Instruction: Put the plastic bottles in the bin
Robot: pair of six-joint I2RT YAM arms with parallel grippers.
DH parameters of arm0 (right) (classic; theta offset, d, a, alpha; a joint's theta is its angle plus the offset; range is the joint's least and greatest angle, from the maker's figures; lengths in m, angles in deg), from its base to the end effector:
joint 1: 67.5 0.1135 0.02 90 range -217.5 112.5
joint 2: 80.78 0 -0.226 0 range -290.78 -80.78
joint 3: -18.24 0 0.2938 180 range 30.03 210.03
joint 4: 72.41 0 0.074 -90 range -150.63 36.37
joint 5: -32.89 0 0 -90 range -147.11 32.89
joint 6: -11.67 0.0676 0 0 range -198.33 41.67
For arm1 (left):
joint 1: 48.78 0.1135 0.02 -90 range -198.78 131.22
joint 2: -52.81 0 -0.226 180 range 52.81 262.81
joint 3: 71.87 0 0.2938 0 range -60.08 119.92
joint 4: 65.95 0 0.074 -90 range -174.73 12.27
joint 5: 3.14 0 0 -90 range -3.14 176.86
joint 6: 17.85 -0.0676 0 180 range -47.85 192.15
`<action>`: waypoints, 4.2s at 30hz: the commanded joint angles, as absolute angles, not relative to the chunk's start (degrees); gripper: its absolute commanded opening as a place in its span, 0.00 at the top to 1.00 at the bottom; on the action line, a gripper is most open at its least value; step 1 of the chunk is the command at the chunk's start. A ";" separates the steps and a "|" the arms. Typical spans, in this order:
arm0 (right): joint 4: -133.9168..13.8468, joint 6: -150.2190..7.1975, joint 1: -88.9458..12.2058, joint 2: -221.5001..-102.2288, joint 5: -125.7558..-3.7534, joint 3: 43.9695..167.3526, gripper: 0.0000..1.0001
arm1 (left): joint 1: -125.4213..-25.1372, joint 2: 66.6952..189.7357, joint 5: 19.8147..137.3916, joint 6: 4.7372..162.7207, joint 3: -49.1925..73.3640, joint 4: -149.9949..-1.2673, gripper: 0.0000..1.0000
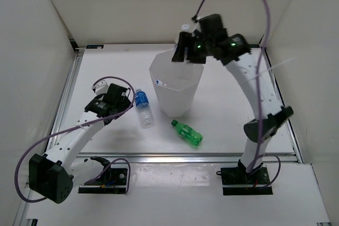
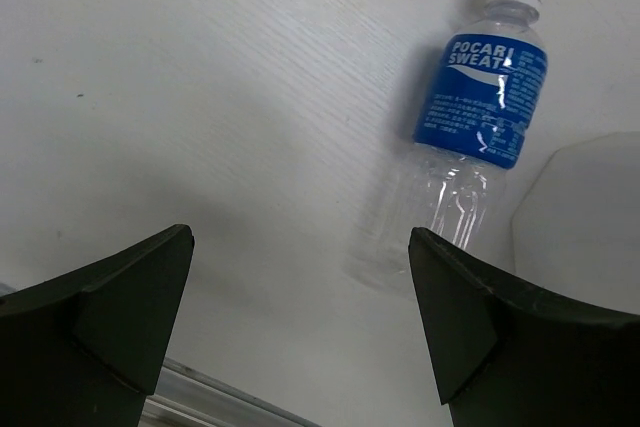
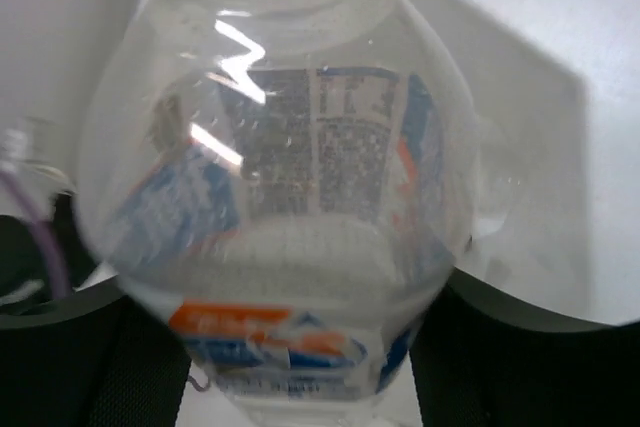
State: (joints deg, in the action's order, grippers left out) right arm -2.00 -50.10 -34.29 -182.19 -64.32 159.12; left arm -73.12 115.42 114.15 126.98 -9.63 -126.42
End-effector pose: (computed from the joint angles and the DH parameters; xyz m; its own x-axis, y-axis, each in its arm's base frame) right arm 0.3405 0.2330 0.4493 -0.6786 0.1166 -0.7252 -0.3546 0.8126 0.4626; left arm 0.2635 -0.0852 0.1952 -0.5913 -0.5298 -0.6080 -0.5567 0.8136 -0.1677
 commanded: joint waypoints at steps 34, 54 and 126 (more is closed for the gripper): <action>-0.51 -55.83 -44.46 -168.94 -60.97 155.45 0.00 | -68.91 143.51 84.05 112.14 -8.66 -99.19 0.14; -4.02 -46.42 -49.22 -166.56 -69.33 144.55 0.00 | -78.29 127.31 99.42 103.61 32.27 -104.81 0.40; -47.01 -51.52 -33.13 -162.79 -80.40 68.09 0.31 | -92.73 96.93 130.02 127.16 5.57 -150.51 0.00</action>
State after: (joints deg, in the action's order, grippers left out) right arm -45.80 -50.73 -33.61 -162.91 -80.21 70.10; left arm -92.77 96.67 129.89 126.30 3.73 -149.17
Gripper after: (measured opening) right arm 0.719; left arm 0.999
